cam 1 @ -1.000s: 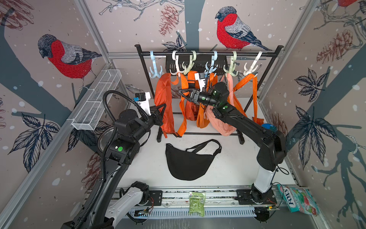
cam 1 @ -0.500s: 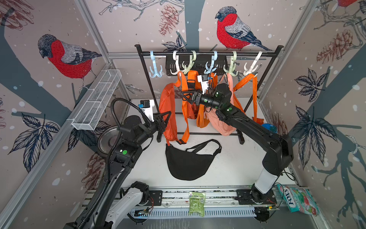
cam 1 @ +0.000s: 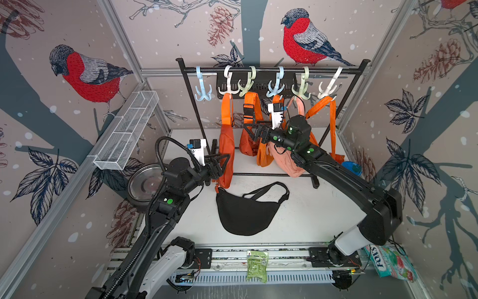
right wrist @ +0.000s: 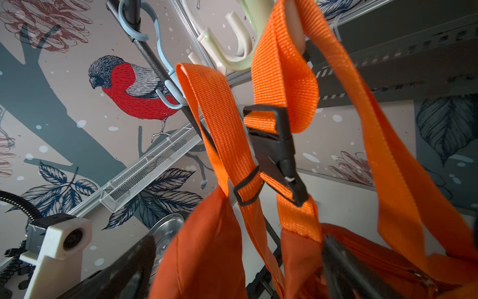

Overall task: Hang the bag on a hook
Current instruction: Hang the bag on the hook, then adjust the clothesline at the center of the board.

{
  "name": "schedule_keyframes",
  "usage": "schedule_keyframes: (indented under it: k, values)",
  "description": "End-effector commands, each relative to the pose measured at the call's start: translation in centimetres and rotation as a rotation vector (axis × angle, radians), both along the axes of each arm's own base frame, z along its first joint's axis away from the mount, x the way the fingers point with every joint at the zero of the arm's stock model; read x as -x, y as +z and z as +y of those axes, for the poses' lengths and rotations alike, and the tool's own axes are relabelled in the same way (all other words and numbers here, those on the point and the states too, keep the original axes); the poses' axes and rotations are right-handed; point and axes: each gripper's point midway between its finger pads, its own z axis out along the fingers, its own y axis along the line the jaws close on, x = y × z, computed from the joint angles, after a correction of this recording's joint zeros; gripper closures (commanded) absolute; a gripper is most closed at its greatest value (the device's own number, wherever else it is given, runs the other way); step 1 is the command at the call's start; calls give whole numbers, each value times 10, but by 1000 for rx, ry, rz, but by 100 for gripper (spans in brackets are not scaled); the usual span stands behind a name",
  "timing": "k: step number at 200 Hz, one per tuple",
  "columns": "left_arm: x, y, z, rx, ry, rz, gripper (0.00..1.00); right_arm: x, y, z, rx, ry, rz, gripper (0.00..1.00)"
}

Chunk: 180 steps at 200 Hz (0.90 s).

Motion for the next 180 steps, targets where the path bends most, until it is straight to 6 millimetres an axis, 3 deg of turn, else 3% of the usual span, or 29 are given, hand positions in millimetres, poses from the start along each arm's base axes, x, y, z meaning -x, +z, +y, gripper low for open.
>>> schedule_keyframes:
  k: [1, 43, 107, 129, 174, 180]
  values:
    - [3, 16, -10, 52, -66, -69, 37, 2, 4, -13, 39, -79, -57, 0]
    - [2, 9, -22, 42, -106, -57, 33, 22, 1, -20, 87, -103, -100, 0]
    - [-15, 6, -15, 25, -25, -49, 30, 45, -20, -28, 157, -105, -121, 0]
    - [-31, 2, 5, 6, 109, -20, 28, 52, -31, -28, 188, -98, -122, 0]
    - [-60, 15, 72, -24, 408, -56, 24, 65, -60, -36, 236, -92, -107, 0]
    - [-67, 15, 79, -30, 430, -56, 24, 72, -52, -42, 217, -91, -126, 0]
